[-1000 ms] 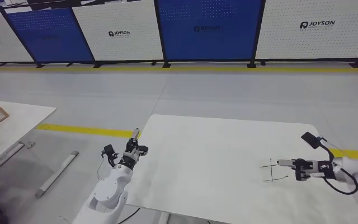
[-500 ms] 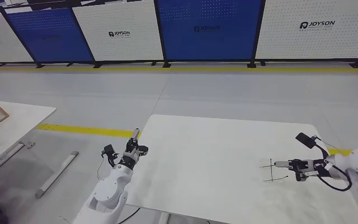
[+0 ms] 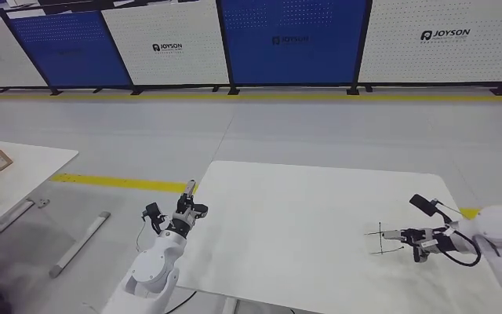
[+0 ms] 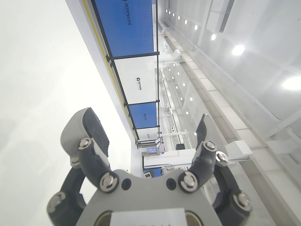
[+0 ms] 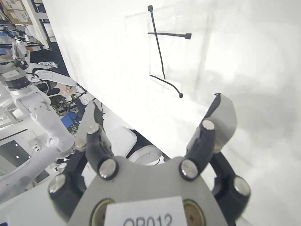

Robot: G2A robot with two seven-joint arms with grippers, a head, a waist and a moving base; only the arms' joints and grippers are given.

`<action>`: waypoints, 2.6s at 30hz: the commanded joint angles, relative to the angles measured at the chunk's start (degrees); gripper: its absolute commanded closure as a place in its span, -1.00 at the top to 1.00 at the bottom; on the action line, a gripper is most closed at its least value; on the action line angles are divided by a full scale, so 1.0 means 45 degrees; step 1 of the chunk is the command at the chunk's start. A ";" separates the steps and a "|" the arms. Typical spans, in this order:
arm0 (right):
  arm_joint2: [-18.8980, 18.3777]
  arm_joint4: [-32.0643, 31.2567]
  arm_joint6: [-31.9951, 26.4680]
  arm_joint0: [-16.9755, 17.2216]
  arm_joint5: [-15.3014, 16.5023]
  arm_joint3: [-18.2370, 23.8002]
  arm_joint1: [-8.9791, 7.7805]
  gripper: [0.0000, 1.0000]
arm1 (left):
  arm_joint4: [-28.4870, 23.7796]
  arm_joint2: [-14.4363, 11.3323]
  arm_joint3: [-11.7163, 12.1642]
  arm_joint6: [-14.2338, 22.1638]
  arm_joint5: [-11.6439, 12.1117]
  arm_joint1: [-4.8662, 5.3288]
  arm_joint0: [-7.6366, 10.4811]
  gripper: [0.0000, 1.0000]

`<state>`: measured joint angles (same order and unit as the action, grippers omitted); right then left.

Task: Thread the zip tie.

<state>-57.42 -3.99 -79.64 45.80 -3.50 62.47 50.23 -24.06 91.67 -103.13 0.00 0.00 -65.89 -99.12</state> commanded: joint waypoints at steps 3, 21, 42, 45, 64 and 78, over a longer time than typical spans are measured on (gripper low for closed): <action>-0.0025 -0.0003 -0.0001 0.0020 0.0025 0.0017 -0.0004 1.00 | 0.0000 0.0000 0.0000 0.0000 0.0000 0.0000 0.0000 1.00; -0.0574 0.0621 0.0623 0.0336 0.0286 0.0085 -0.0110 1.00 | 0.0000 0.0000 0.0000 0.0000 0.0000 0.0000 0.0000 1.00; -0.0841 -0.0126 0.0656 0.0740 -0.1162 0.0641 -0.0322 -0.18 | 0.0000 0.0000 0.0000 0.0000 0.0000 0.0000 0.0000 1.00; -0.0766 -0.0118 0.0493 0.0645 -0.1208 0.0464 -0.0302 -0.14 | 0.0000 0.0000 0.0000 0.0000 0.0000 0.0000 0.0000 1.00; -0.0067 -0.0327 0.0418 -0.0018 -0.1507 -0.0603 -0.0039 -0.32 | 0.0000 0.0000 0.0000 0.0000 0.0000 0.0000 0.0000 1.00; 0.0191 -0.0469 0.0422 -0.0190 -0.1667 -0.0796 0.0060 -0.52 | 0.0000 0.0000 0.0000 0.0000 0.0000 0.0000 0.0000 1.00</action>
<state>-56.61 -6.09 -77.72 45.00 -11.00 58.96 50.47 -24.06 91.67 -103.13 0.00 0.00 -65.89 -99.12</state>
